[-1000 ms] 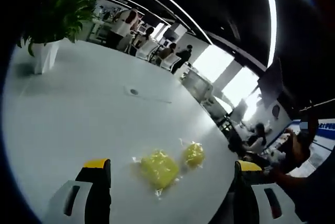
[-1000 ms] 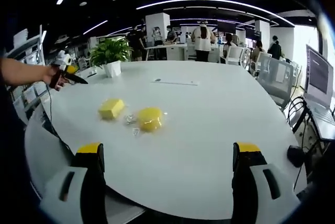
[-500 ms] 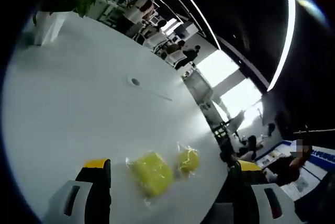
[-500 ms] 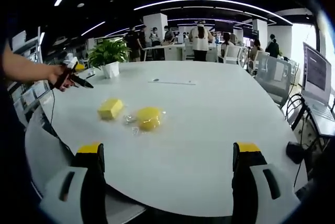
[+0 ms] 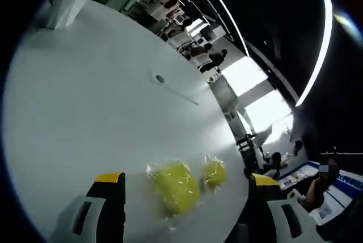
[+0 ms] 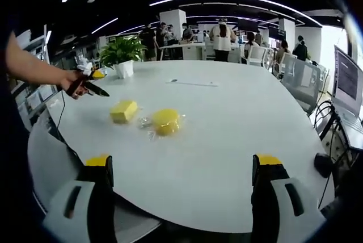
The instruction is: Compare the silicone blocks by pressing each to a similar depth, holding the contact briefly, and releasing to observe deformation and rebound differences across the visible hardness samples.
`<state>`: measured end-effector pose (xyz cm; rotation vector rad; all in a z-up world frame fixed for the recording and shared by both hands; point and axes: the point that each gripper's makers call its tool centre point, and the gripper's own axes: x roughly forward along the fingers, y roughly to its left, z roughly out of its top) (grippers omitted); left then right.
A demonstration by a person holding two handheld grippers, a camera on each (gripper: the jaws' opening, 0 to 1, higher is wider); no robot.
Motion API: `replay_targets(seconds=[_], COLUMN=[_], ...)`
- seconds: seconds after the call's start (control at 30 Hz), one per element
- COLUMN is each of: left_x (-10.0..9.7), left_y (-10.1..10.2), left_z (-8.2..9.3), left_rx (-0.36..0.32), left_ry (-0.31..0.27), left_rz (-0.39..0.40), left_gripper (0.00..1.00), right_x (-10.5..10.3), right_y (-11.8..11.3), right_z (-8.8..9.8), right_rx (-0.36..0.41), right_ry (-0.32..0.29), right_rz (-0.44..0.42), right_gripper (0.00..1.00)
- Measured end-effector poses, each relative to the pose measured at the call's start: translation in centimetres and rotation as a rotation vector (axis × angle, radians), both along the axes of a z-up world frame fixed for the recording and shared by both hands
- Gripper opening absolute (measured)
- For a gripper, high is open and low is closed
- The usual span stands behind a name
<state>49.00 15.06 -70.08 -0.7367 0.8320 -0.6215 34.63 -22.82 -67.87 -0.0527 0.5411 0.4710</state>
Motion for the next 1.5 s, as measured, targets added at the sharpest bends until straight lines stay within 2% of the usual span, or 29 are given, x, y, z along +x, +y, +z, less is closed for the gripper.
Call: replay_targets(seconds=[0.1, 0.23, 0.33, 0.47, 0.57, 0.67, 0.87, 0.93, 1.0, 1.17, 1.33, 1.5], left_x=[0.1, 0.5, 0.4, 0.8, 1.2, 0.9, 2.1, 2.2, 2.0, 2.0, 2.6, 2.4], left_y=[0.2, 0.5, 0.5, 0.5, 0.2, -0.9, -1.4, -1.5, -1.5, -2.0, -2.3, -2.4], left_z=[-0.8, -1.6, -2.9, -4.0, -4.5, -5.1, -6.3, -6.9, -7.4, -7.4, -7.1, -7.2], left_rx=[-0.033, -0.035, 0.003, -0.013, -0.036, -0.078, -0.127, -0.124, -0.11, -0.108, -0.164, -0.181], left_ry=[0.027, 0.032, 0.049, 0.084, 0.103, 0.146, 0.171, 0.183, 0.189, 0.165, 0.173, 0.178], left_rz=[0.02, 0.031, 0.023, 0.033, 0.041, 0.007, 0.075, 0.087, 0.091, 0.055, 0.064, 0.054], left_gripper=[0.88, 0.78, 0.71, 0.66, 0.56, 0.42, 0.4, 0.35, 0.25, 0.22, 0.14, 0.09], right_x=[-0.2, -0.5, -0.7, -0.9, -1.2, -1.5, -2.0, -2.1, -2.2, -2.2, -2.0, -2.1], right_y=[0.1, 0.1, -0.1, -0.3, -0.1, 0.2, 0.4, 0.4, 0.4, 0.4, 0.3, 0.6], right_z=[-0.1, -0.6, -0.8, -1.2, -1.3, -1.3, -1.9, -1.9, -1.9, -2.1, -2.8, -3.1], right_rx=[-0.003, -0.011, -0.017, -0.021, -0.022, -0.034, -0.059, -0.065, -0.065, -0.066, -0.071, -0.066], right_ry=[0.007, 0.027, 0.032, 0.044, 0.055, 0.062, 0.083, 0.086, 0.086, 0.095, 0.108, 0.116], right_rz=[0.011, 0.022, 0.018, 0.009, 0.009, 0.023, 0.05, 0.054, 0.054, 0.058, 0.066, 0.064], right_gripper=[0.97, 0.97, 0.97, 0.97, 0.97, 0.97, 0.97, 0.97, 0.97, 0.97, 0.97, 0.97])
